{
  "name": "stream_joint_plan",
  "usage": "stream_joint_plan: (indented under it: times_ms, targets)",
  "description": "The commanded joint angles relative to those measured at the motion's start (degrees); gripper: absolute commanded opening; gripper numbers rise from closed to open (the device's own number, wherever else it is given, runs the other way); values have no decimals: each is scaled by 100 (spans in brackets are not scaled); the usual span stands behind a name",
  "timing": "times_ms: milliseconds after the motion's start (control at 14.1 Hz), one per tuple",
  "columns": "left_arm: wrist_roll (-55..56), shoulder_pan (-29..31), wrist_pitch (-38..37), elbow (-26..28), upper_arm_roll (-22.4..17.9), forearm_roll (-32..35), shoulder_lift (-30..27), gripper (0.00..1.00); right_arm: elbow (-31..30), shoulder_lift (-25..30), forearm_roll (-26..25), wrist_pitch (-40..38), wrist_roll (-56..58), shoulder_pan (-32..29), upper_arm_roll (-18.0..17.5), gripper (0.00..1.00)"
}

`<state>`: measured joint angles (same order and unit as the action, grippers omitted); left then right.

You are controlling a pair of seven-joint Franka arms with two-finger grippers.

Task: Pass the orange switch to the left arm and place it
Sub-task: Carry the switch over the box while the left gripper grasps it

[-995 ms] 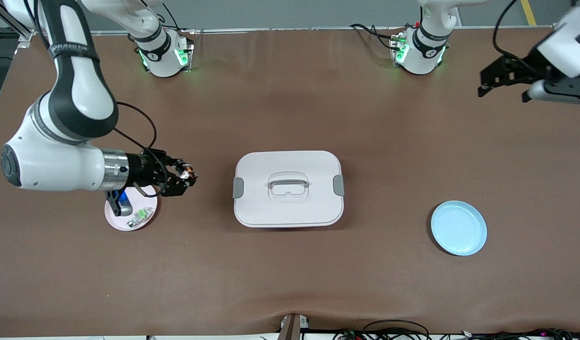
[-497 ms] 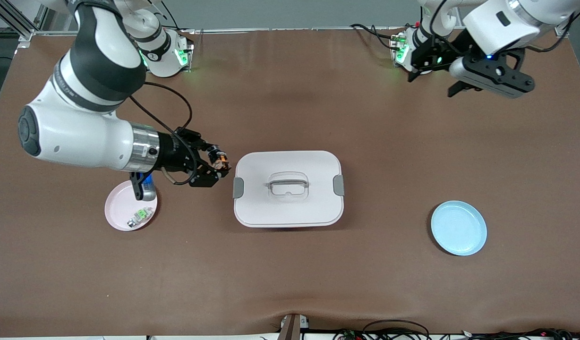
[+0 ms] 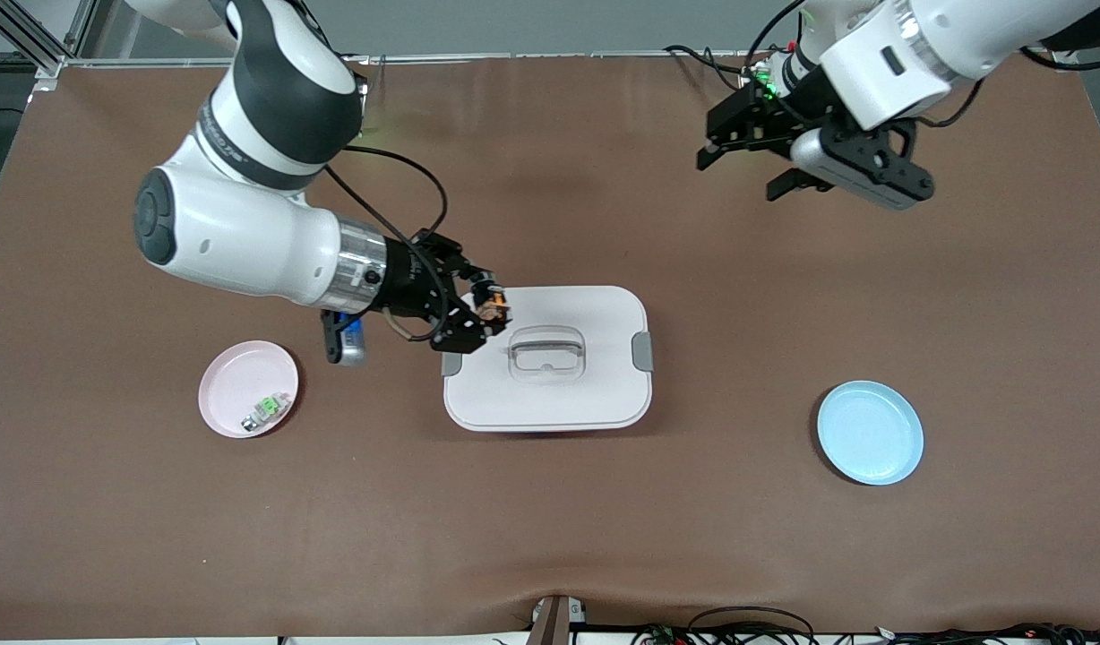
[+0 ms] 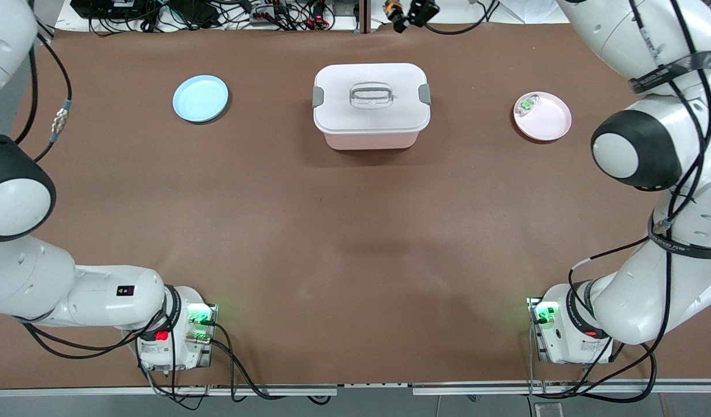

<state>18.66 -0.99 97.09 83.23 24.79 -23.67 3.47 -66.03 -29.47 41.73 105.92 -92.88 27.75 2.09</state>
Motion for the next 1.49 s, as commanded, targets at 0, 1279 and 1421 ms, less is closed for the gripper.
stream_joint_plan:
  times_ms: [0, 1279, 1421]
  targets:
    - [515, -295, 292, -149, 35, -50, 224, 100, 609, -366, 309, 348, -528, 124, 37, 0]
    - [806, -683, 1365, -149, 35, -59, 936, 95, 732, -340, 459, 903, -2375, 1030, 37, 0]
    - [702, -674, 1365, -149, 35, -59, 936, 94, 732, -340, 459, 1166, -2393, 1196, 37, 0]
